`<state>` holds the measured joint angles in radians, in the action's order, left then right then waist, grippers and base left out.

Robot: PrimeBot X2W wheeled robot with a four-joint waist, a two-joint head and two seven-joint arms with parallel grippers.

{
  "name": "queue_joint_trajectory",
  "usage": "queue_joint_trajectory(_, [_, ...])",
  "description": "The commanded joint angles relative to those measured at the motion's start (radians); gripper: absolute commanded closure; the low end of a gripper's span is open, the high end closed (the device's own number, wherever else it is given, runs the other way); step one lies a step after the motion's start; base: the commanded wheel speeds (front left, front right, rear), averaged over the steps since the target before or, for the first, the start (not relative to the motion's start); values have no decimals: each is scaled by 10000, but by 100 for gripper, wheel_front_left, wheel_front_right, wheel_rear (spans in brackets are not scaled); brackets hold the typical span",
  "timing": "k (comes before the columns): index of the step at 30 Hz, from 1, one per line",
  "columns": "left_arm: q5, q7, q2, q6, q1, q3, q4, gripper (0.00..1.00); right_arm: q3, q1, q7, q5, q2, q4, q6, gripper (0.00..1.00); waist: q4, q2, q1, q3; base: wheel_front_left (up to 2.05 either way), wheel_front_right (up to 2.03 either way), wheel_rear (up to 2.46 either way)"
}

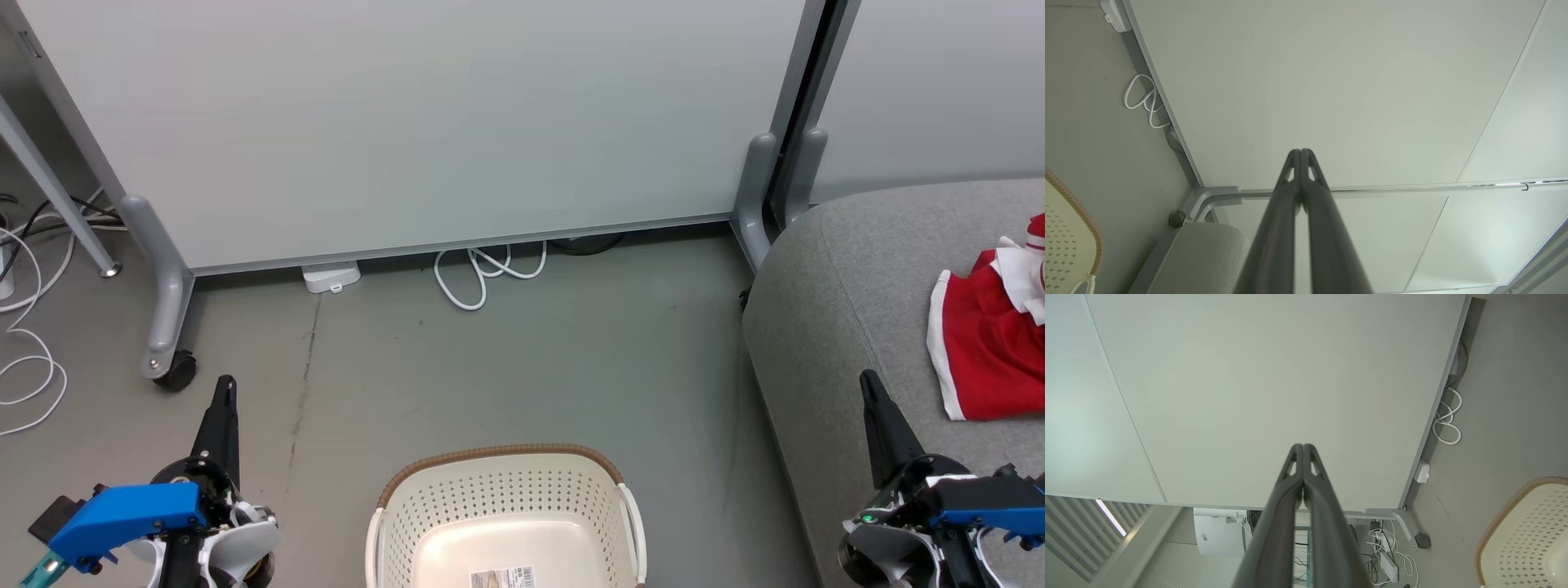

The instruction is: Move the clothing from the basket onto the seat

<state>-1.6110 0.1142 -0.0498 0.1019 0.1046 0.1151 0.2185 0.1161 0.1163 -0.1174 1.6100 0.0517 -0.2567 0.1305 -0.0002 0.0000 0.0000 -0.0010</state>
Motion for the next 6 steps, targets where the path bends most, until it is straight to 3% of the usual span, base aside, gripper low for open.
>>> queue_joint_trajectory(1, [-14, 40, -9, -22, 122, 32, -42, 100, 17, 115, -2, 20, -27, 29, 4, 100, 1, 0, 0, 0, 0, 0, 0])
queue_joint_trajectory(6, [-14, 40, -9, -22, 121, 32, -42, 100, 17, 115, -2, 20, -27, 29, 4, 100, 1, 0, 0, 0, 0, 0, 0])
